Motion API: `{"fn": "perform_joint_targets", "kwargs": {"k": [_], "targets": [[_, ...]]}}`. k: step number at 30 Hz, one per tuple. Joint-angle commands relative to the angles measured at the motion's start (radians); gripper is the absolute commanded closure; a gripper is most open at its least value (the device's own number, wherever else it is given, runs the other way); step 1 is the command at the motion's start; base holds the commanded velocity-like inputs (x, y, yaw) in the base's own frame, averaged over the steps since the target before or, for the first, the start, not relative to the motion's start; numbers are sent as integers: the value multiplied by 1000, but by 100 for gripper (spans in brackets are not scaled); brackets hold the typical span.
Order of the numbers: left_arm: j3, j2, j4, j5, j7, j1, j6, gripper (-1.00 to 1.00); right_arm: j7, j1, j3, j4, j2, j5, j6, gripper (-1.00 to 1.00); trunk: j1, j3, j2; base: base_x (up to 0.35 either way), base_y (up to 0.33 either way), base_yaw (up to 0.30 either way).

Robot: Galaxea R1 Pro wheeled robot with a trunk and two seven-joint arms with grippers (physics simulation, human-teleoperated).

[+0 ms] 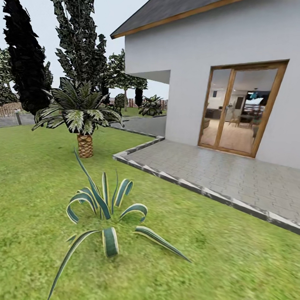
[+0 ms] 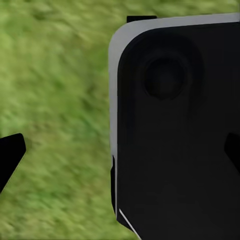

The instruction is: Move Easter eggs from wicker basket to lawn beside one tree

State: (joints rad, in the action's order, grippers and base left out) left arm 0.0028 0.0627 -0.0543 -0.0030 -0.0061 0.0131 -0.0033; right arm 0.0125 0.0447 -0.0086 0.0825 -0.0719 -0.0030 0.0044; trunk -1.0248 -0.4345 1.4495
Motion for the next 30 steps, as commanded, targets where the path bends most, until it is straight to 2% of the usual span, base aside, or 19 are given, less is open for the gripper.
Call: {"fn": "perform_joint_targets", "kwargs": {"k": [1, 11, 18, 30], "targets": [[0, 0, -2, -1, 0, 1, -1, -100, 1, 1, -1, 2, 0, 0, 0, -100, 0, -1, 0, 52, 55, 0], [1, 0, -2, -1, 3, 1, -1, -100, 3, 1, -1, 2, 0, 0, 0, -100, 0, -1, 0, 5, 5, -11], [0, 0, -2, -1, 3, 1, -1, -100, 3, 1, -1, 3, 2, 0, 2, -100, 0, 2, 0, 1, 0, -222], [0, 0, -7, -3, 3, 1, -1, -100, 2, 1, -1, 3, 1, 0, 2, -100, 0, 2, 0, 316, 0, -8]]}}
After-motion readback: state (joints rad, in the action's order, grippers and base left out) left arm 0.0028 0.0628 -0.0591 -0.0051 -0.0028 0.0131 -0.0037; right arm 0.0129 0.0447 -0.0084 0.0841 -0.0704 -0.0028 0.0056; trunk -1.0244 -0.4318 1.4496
